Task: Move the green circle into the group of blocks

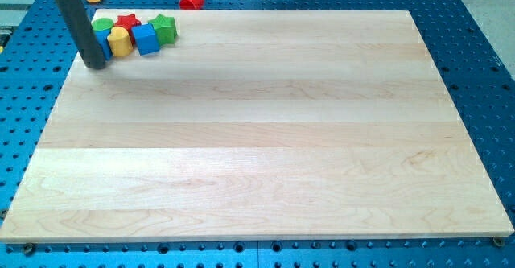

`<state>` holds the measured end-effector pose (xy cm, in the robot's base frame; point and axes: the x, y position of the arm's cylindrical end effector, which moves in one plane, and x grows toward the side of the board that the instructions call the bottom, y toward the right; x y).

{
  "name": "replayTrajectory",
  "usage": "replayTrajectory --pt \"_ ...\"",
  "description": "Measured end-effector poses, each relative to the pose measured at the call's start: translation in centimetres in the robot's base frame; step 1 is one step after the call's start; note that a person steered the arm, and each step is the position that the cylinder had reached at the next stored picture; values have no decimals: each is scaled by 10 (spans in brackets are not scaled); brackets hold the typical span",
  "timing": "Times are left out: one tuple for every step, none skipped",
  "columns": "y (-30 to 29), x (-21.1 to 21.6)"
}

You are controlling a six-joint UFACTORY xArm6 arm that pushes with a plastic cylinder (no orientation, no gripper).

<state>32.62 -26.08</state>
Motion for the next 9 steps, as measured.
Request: replayTrajectory --pt "2 -8" --pt "4 -13" --pt "4 -13" --pt "-37 -2" --pt "-44 -25" --pt "-44 -72" --pt "-38 -94" --pt "-22 -100" --pt "0 -100"
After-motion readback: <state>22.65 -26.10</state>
